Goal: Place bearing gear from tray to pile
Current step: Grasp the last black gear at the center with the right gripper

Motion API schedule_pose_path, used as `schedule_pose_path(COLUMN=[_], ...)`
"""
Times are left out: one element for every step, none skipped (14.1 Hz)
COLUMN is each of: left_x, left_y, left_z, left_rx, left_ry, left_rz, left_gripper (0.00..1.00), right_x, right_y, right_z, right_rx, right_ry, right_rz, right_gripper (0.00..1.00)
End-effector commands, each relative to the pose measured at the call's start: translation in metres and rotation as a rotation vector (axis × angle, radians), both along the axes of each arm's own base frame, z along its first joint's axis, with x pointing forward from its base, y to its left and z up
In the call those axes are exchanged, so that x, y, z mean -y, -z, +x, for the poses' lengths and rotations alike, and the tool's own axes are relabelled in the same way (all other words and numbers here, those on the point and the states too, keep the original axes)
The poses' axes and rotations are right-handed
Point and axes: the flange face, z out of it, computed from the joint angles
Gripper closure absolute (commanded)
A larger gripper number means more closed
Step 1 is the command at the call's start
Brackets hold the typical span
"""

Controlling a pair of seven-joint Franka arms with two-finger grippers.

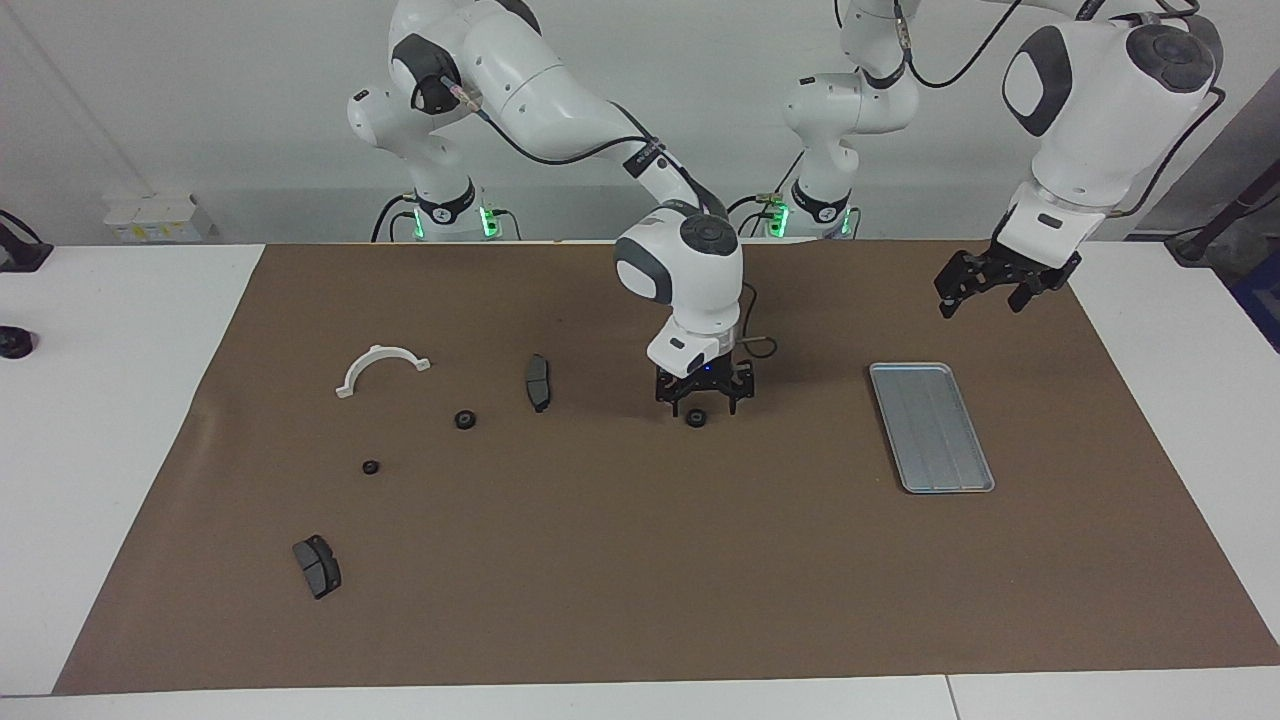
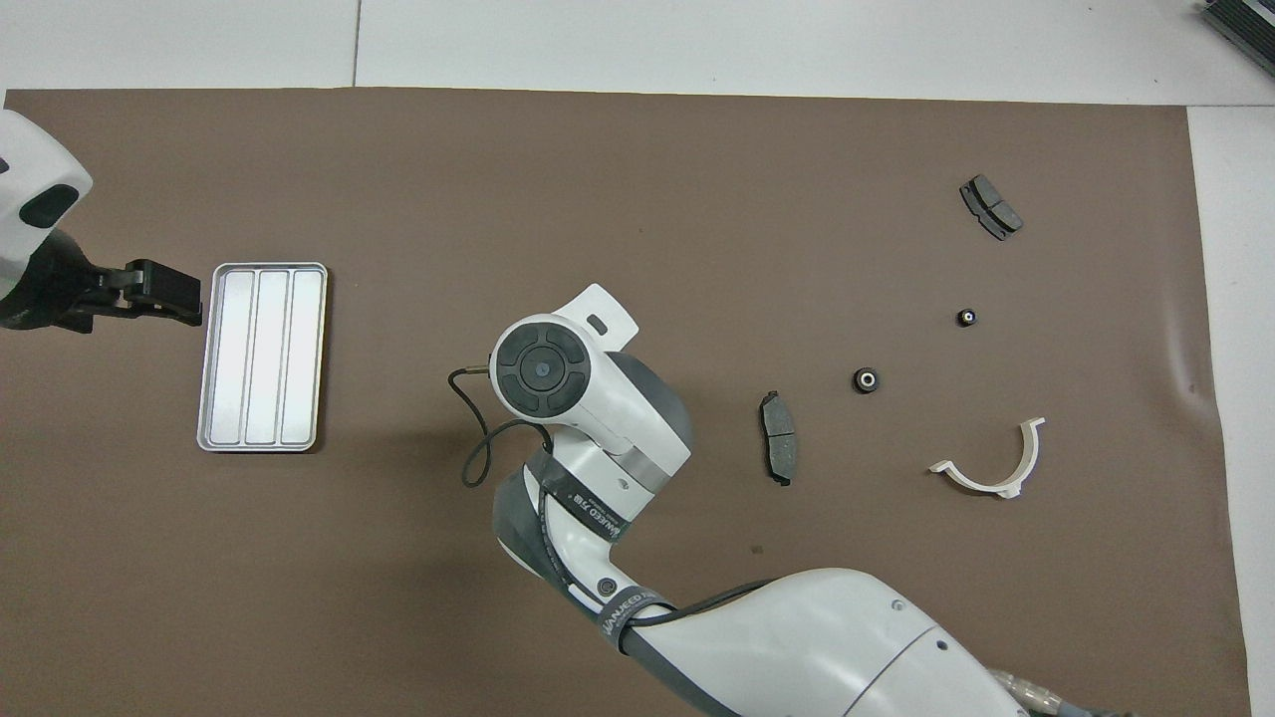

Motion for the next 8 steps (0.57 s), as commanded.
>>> schedule_pose_path(left_x=[-0.005, -0.005, -0.006, -0.007, -0.007, -0.005, -0.005, -0.005], left_y=[-0.002, -0.002, -0.002, -0.002, -0.002, -0.002, -0.002, -0.002], left_z=[-0.01, -0.01, -0.01, -0.01, -0.01, -0.01, -0.01, -0.01], left_rx=[0.007, 0.007, 0.008, 0.008, 0.008, 0.008, 0.008, 0.008], left_ry=[-0.006, -0.006, -0.008, -0.009, -0.009, -0.006, -0.006, -0.006], left_rz=[0.017, 0.017, 0.017, 0.017, 0.017, 0.017, 0.017, 0.017], left_gripper=[0.0, 0.0, 0.0, 0.0, 0.0, 0.0, 0.0, 0.0], right_x=[0.002, 0.003, 0.004, 0.006, 0.006, 0.006, 0.007, 0.006], right_y=[0.013, 0.019, 0.024, 0.027, 0.028, 0.027, 0.027, 0.027], right_z=[-0.003, -0.006, -0.009, -0.011, -0.011, -0.011, -0.01, -0.011], right_rx=[0.001, -0.004, -0.009, -0.008, -0.006, -0.004, -0.003, -0.003], right_ry=[0.007, 0.005, 0.007, 0.008, 0.007, 0.007, 0.009, 0.009], right_rz=[-0.025, -0.028, -0.031, -0.03, -0.028, -0.025, -0.027, -0.027], right_gripper=[0.13, 0.15, 0.16, 0.17, 0.19, 0.2, 0.21, 0.28])
